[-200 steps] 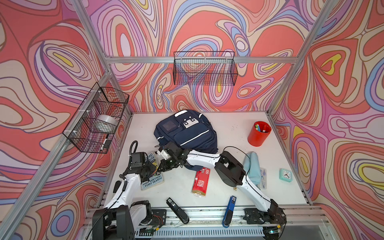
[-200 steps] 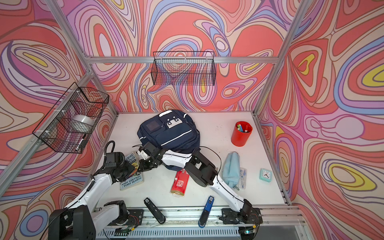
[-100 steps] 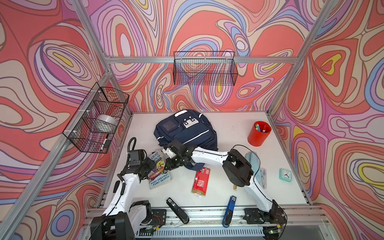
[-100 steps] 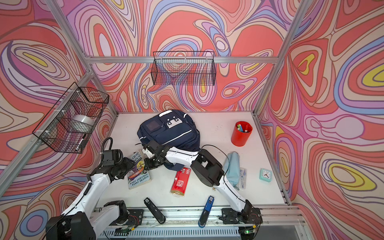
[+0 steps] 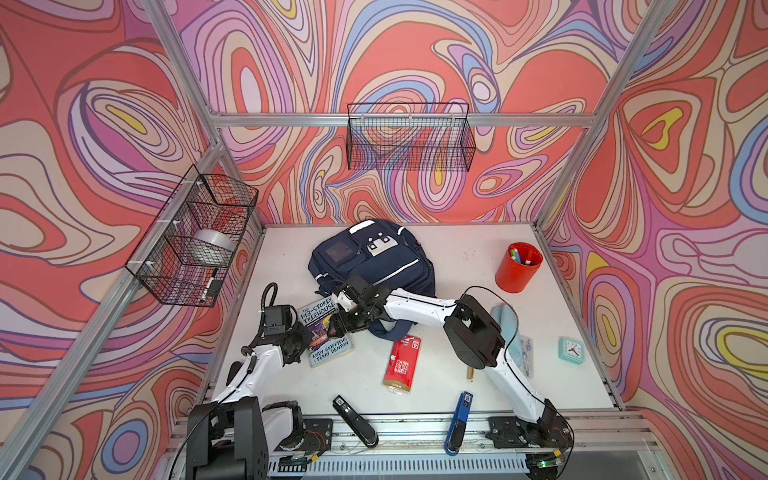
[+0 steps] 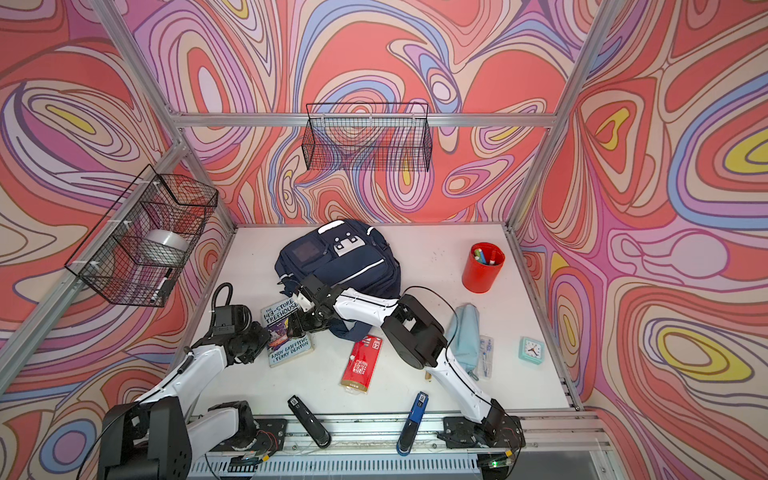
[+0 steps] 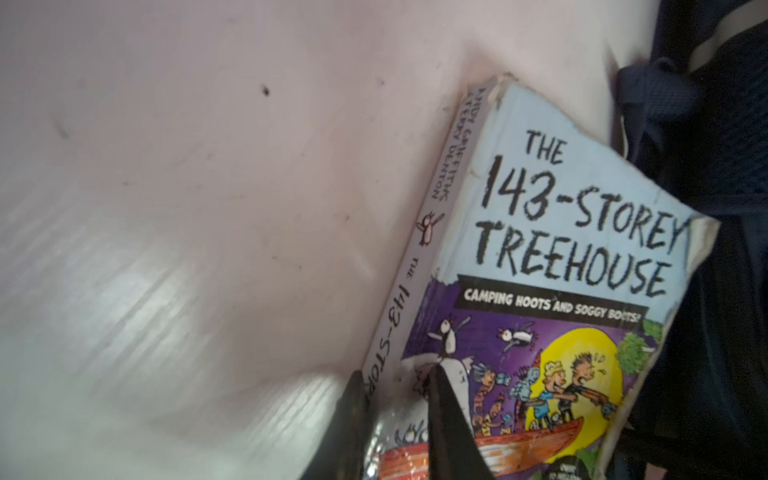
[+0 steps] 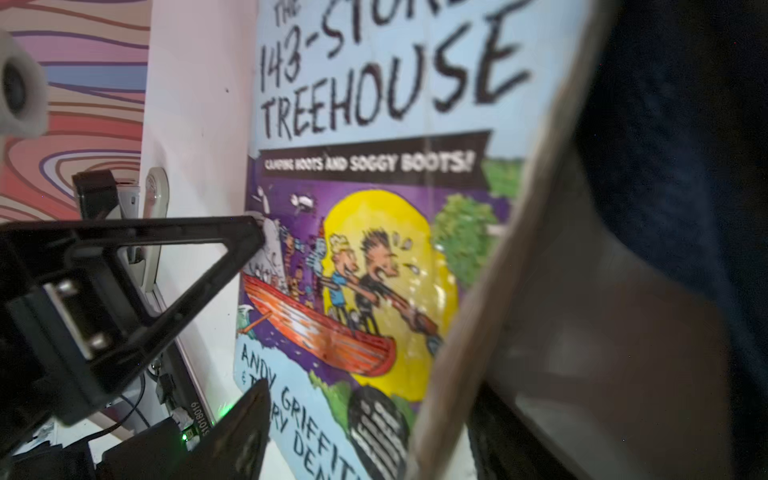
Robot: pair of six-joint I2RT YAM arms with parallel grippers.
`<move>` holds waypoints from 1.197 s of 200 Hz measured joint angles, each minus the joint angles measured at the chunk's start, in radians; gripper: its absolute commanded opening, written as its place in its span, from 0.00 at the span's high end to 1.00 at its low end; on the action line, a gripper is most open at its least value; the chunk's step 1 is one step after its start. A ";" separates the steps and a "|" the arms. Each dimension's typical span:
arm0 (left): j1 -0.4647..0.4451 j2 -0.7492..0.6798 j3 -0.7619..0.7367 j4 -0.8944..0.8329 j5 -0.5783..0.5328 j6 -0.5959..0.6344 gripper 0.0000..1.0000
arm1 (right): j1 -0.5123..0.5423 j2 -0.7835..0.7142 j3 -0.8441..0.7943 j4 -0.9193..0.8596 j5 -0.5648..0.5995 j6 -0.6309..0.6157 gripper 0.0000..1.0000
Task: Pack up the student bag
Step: 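Hand the 143-Storey book from the left gripper to the right gripper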
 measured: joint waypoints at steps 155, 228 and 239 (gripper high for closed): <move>0.003 -0.233 0.174 -0.100 0.079 0.062 0.68 | -0.026 -0.202 -0.109 0.091 -0.044 0.048 1.00; -0.013 -0.251 0.343 -0.092 0.235 0.128 0.65 | -0.137 -0.729 -0.419 0.170 -0.002 0.108 1.00; -0.044 -0.218 0.348 -0.074 0.261 0.151 0.64 | -0.151 -0.791 -0.438 0.135 0.036 0.107 1.00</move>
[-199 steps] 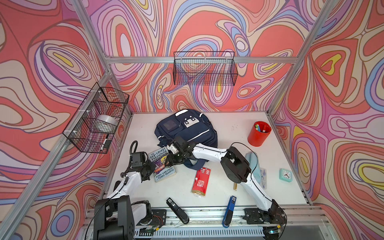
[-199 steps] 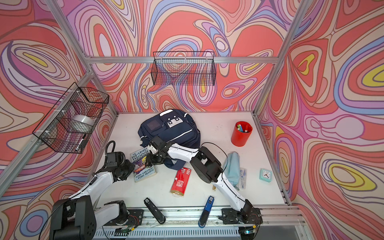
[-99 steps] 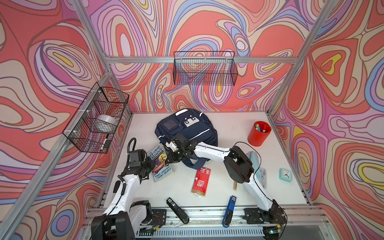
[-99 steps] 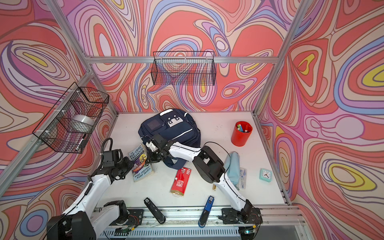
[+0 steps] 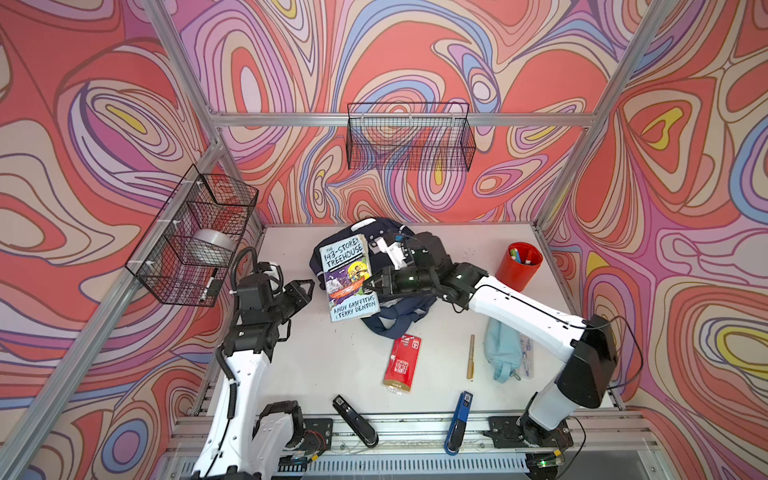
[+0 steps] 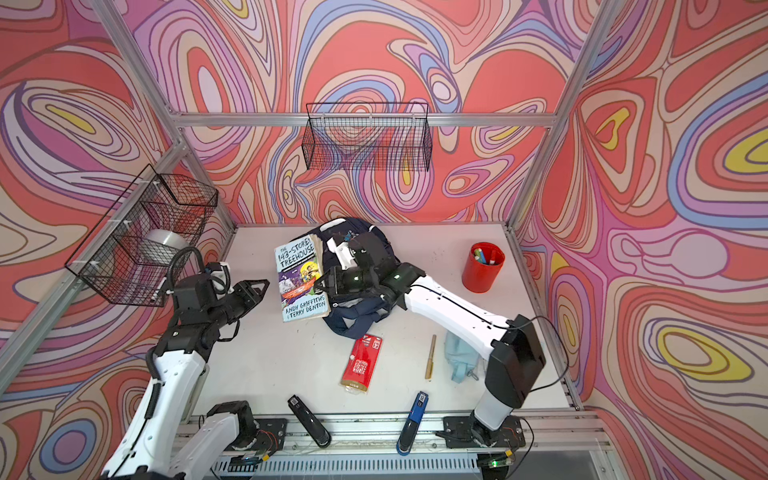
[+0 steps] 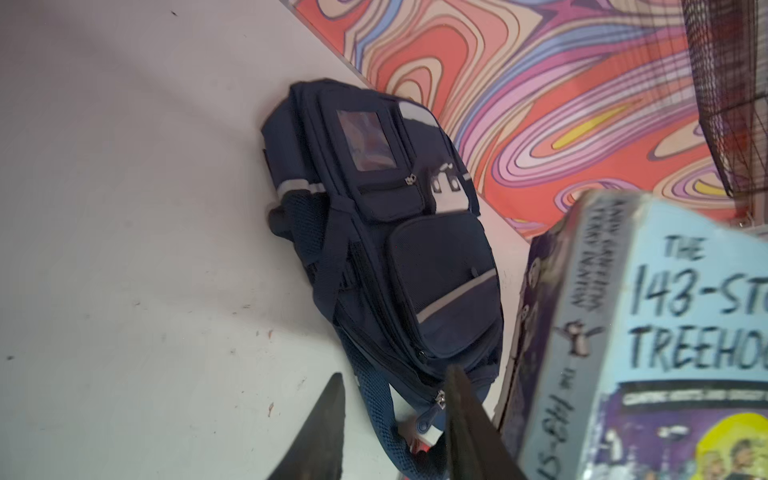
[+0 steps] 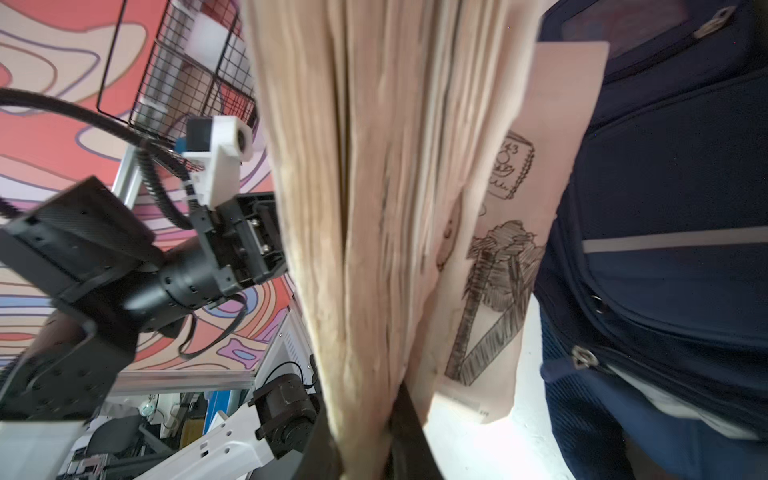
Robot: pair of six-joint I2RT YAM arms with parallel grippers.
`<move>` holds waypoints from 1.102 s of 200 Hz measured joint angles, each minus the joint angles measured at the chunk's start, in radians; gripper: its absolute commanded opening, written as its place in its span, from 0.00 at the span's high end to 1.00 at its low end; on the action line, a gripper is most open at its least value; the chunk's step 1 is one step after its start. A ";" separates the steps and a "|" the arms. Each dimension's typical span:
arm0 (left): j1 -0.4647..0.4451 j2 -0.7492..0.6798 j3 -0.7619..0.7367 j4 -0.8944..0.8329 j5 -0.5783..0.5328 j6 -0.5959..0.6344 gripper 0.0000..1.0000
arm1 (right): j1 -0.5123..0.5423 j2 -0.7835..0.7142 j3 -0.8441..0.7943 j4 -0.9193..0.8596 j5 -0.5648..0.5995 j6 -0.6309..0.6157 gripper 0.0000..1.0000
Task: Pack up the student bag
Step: 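Carry the book with the right gripper toward the backpack while the left grips the backpack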
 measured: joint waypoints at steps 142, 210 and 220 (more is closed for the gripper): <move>-0.795 0.914 0.753 -0.169 -0.306 0.592 0.28 | -0.541 -0.285 -0.341 -0.218 0.250 -0.066 1.00; -0.854 1.145 0.874 -0.258 -0.672 0.690 0.22 | -0.605 -0.190 -0.355 -0.211 0.303 -0.127 1.00; -0.856 1.154 0.875 -0.261 -0.686 0.697 0.18 | -0.612 -0.190 -0.356 -0.211 0.304 -0.137 1.00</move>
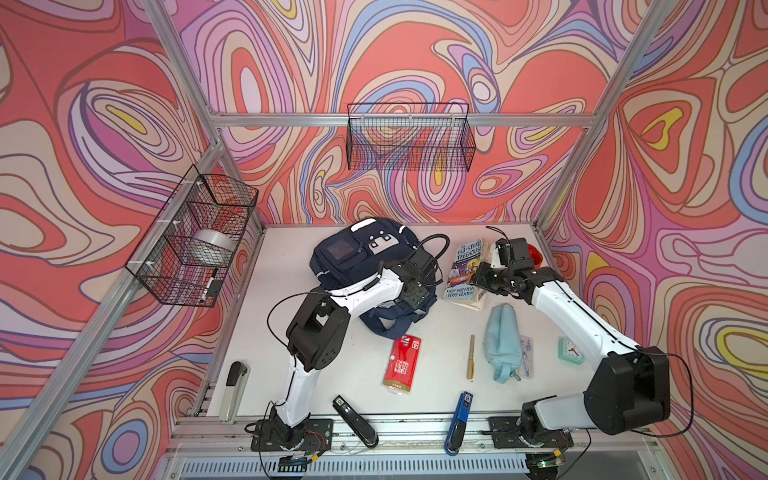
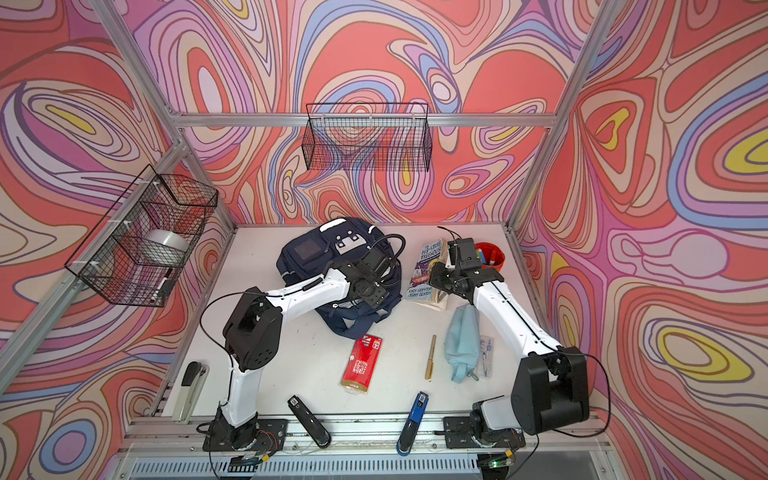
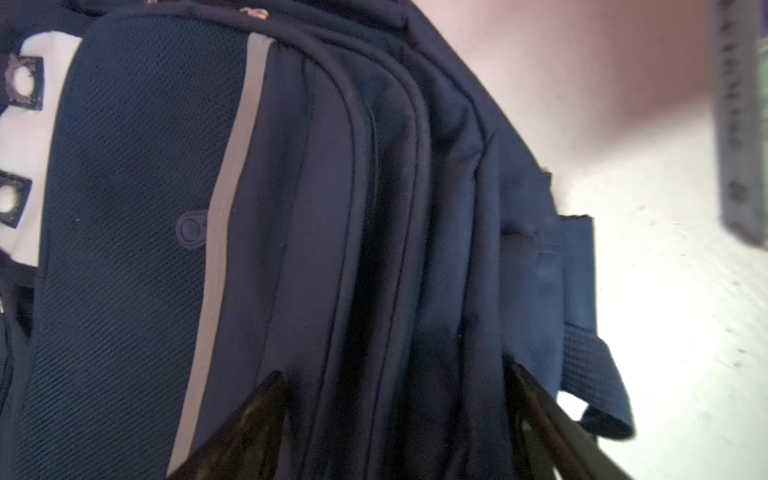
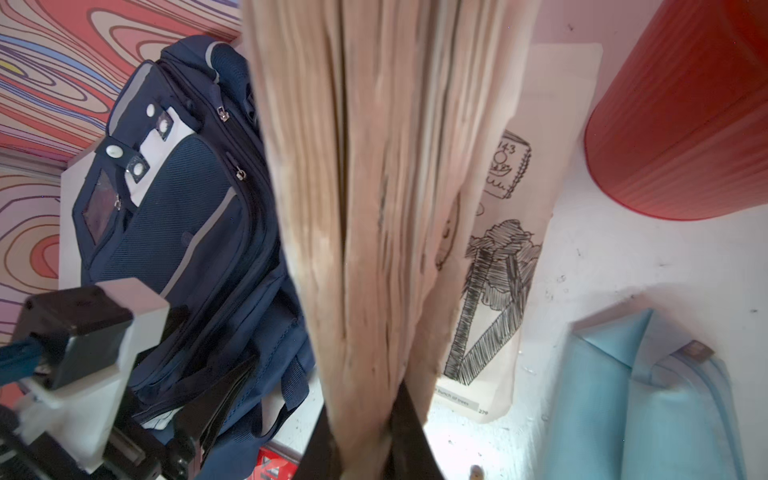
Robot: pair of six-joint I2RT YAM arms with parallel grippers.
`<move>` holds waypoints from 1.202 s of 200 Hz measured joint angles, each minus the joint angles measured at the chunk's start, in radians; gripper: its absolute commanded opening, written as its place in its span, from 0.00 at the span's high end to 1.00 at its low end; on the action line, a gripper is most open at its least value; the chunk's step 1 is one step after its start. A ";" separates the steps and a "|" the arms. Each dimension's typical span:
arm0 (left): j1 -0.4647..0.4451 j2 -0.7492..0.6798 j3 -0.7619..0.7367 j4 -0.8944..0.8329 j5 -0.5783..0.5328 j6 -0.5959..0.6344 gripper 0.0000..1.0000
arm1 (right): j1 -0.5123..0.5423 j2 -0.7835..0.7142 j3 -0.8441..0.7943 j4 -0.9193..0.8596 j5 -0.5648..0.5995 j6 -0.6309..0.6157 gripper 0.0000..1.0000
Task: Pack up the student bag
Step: 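Carry the book with the right gripper toward the backpack while the left grips the backpack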
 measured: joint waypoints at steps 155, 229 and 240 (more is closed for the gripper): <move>0.019 0.053 0.146 -0.093 -0.027 0.011 1.00 | -0.064 0.002 -0.131 0.171 -0.173 0.008 1.00; 0.177 -0.202 0.055 -0.081 0.254 -0.024 1.00 | -0.068 0.021 -0.194 0.415 -0.369 0.147 1.00; 0.200 -0.217 0.038 -0.082 0.304 -0.016 1.00 | -0.069 0.029 -0.194 0.457 -0.394 0.171 1.00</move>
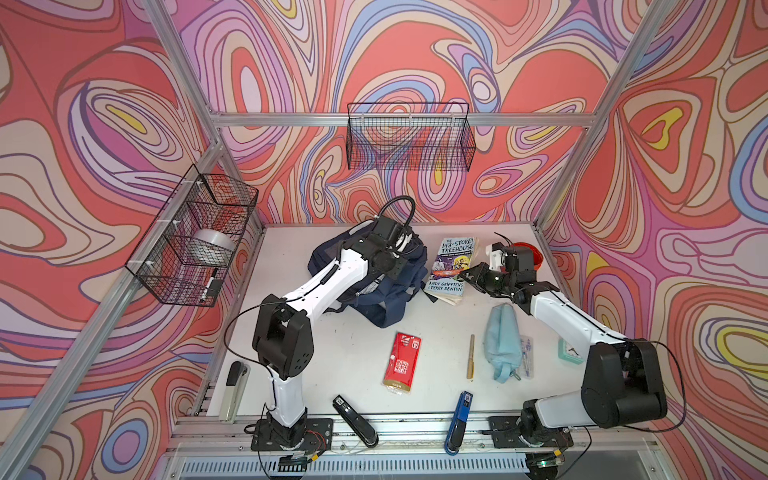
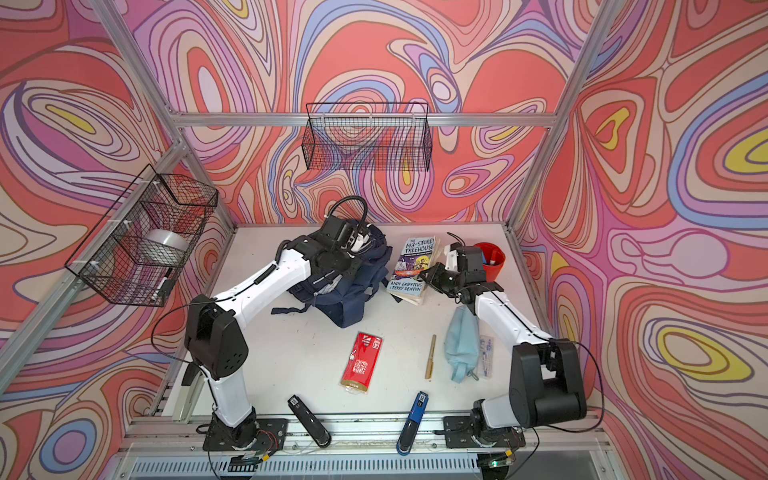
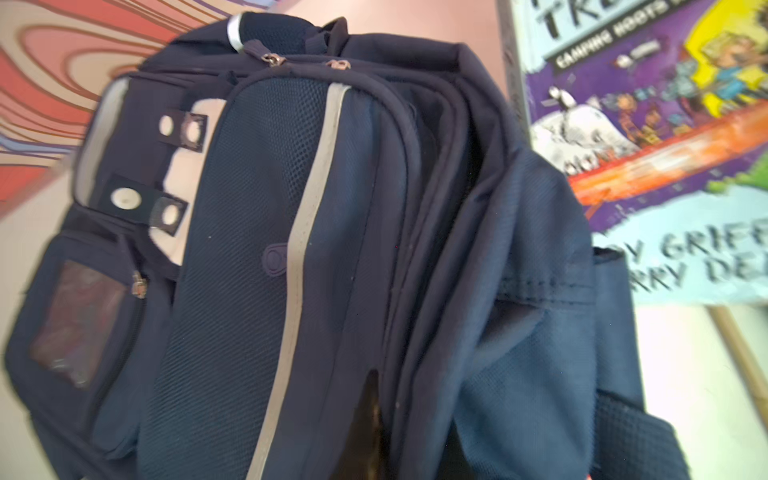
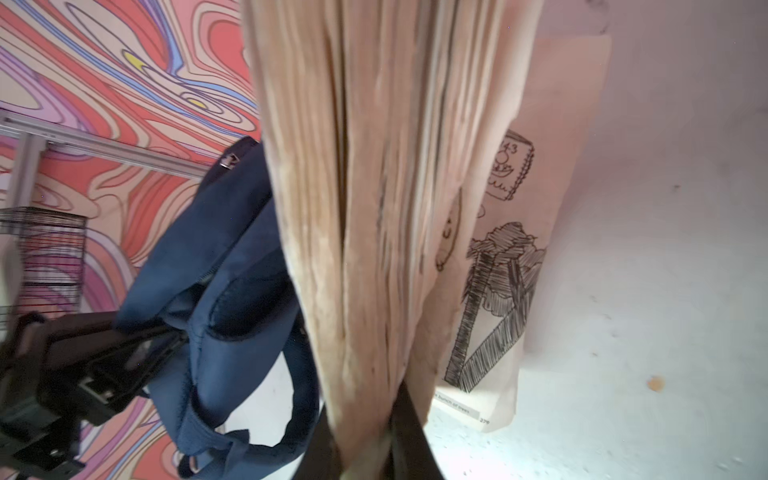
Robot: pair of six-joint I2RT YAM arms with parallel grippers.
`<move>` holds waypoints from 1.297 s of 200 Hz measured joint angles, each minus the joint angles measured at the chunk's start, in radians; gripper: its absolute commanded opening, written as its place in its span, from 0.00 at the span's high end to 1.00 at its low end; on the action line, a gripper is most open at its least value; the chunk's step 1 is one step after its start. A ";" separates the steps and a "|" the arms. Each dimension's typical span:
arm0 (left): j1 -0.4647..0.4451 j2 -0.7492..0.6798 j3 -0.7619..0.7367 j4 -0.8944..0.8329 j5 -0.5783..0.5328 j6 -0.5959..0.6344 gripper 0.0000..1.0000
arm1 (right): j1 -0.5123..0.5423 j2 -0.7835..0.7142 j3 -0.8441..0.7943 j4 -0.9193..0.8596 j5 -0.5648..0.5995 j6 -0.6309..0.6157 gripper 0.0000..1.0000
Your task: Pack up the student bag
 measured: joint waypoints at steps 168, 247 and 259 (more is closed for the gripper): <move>-0.132 0.219 0.076 0.019 -0.143 -0.008 0.20 | -0.002 0.011 0.059 -0.154 0.147 -0.127 1.00; -0.184 0.364 0.196 -0.036 -0.283 -0.042 0.25 | -0.002 0.011 0.058 -0.189 0.178 -0.146 1.00; -0.189 0.379 0.209 -0.038 -0.303 -0.044 0.75 | -0.002 0.011 0.057 -0.187 0.177 -0.145 1.00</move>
